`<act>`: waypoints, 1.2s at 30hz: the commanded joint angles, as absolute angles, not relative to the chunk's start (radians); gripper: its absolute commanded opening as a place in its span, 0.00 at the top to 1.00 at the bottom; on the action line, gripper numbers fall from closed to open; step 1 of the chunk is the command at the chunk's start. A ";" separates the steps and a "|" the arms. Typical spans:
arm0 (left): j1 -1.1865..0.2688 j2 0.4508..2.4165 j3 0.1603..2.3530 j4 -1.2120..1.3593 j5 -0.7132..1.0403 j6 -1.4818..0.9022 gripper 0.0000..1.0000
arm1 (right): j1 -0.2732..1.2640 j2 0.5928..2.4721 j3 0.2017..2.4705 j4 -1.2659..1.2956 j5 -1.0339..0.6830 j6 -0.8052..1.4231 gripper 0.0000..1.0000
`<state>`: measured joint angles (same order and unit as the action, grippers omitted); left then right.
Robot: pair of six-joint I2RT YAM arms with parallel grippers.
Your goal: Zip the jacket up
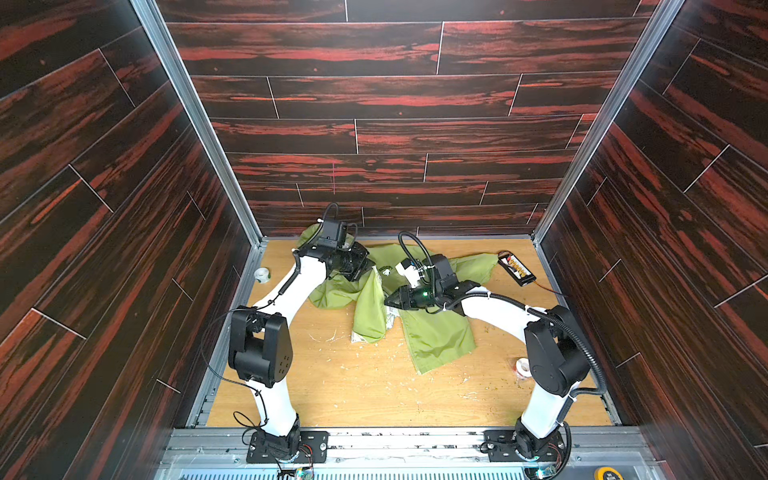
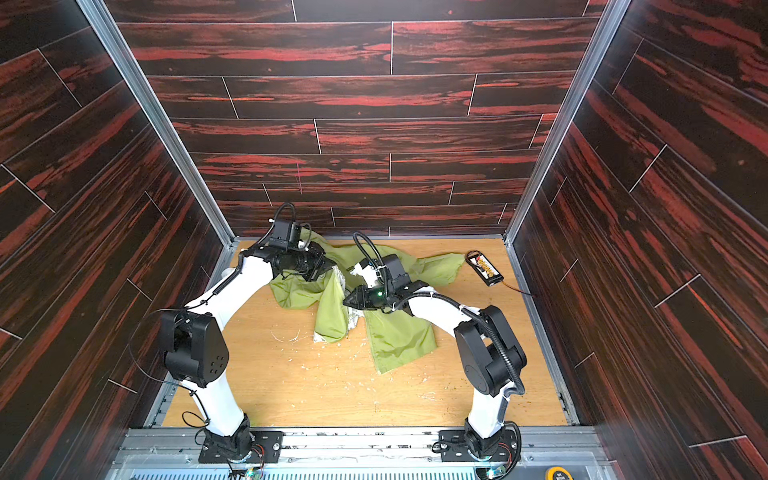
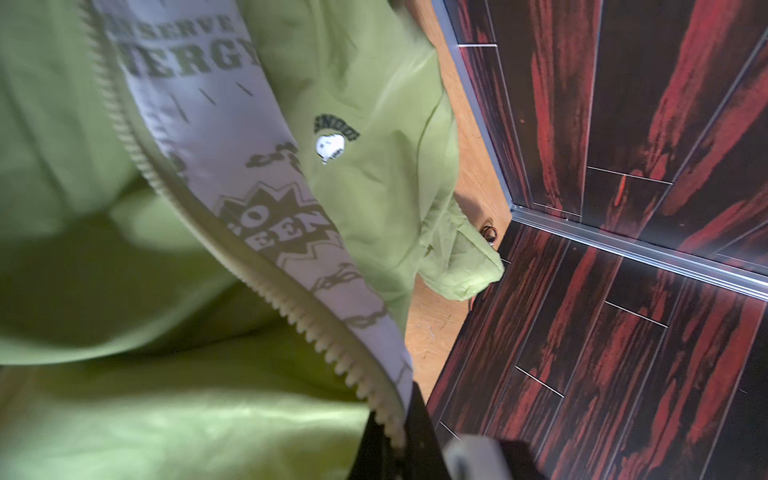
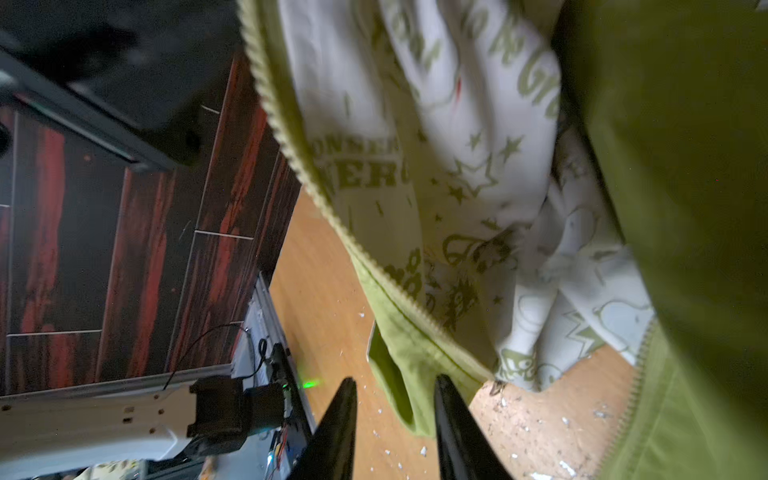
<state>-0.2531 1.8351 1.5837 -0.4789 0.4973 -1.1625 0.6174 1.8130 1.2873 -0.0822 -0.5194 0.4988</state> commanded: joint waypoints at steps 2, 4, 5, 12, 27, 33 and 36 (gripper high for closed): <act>-0.234 1.784 1.557 -0.503 0.506 -1.134 1.00 | 0.607 1.857 1.365 -0.141 -0.510 0.389 0.65; -0.226 1.785 1.554 -0.504 0.512 -1.131 1.00 | 0.593 1.875 1.374 -0.112 -0.597 0.387 0.59; -0.222 1.786 1.552 -0.504 0.516 -1.131 1.00 | 0.591 1.880 1.373 -0.097 -0.615 0.383 0.56; -0.198 1.810 1.569 -0.513 0.539 -1.123 1.00 | 0.590 1.980 1.438 -0.114 -0.666 0.362 0.52; -0.166 1.878 1.622 -0.537 0.569 -1.110 1.00 | 0.591 2.145 1.525 -0.102 -0.796 0.374 0.55; -0.157 1.893 1.632 -0.546 0.575 -1.106 1.00 | 0.591 2.169 1.509 -0.055 -0.832 0.402 0.57; -0.154 1.898 1.634 -0.547 0.574 -1.106 1.00 | 0.600 2.172 1.484 -0.019 -0.862 0.423 0.59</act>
<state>-0.1631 1.8996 1.5997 -0.5243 0.5686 -1.1168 0.5892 2.1262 1.4998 -0.0650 -0.8043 0.4107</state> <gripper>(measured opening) 0.071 0.415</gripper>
